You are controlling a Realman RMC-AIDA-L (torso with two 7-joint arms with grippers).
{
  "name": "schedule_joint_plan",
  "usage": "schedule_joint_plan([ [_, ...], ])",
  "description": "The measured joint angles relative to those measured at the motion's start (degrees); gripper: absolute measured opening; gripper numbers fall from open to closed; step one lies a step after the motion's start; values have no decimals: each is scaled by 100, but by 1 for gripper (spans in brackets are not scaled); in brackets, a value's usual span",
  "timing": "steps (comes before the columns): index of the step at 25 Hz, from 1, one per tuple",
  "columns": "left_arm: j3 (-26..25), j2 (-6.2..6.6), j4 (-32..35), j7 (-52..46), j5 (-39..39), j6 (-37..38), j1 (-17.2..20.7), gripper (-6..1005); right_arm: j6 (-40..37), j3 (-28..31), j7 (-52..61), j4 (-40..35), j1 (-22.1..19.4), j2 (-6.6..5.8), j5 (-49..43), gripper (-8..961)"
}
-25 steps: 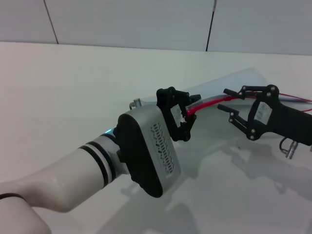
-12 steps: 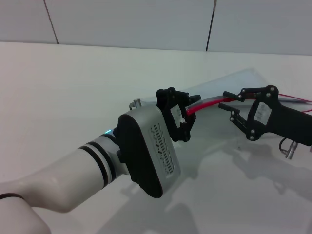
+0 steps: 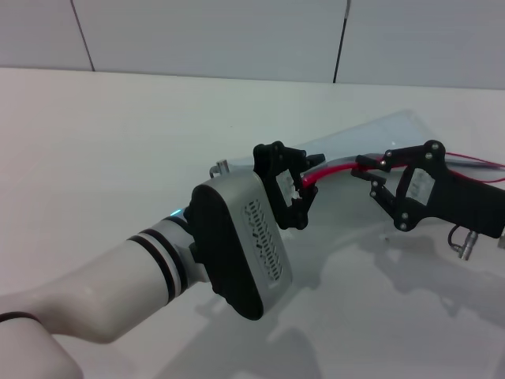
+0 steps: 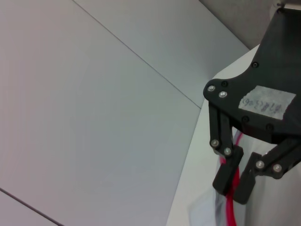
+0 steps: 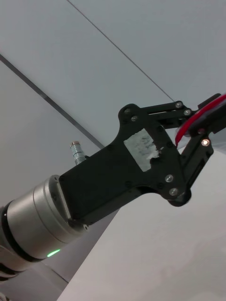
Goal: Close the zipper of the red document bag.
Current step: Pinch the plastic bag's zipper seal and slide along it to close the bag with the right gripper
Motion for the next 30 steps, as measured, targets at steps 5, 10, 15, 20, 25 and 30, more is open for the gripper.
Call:
schedule_joint_plan([
  [5,4,0,1,0,5,0,-1,54,-21,1,2,8,3,0,5,104],
  [10,22,0,-1,0,7,0,-8,54,-26,1,4,10,-5,0,37,71],
  [15,65,16,18,-1,7,-26,9,54,-61,22,7,6,-22,0,48,59],
  [20,240,161,103,-13,-14,-255,32,54,-261,87,8,7,-90,0,62,68],
  [25,302,235,199,-30,-33,-293,66,54,-333,253,9,-3,-207,-22,70,77],
  [30,373,276,269,-31,-29,-298,106,54,-435,452,9,-7,-275,-37,71,86],
])
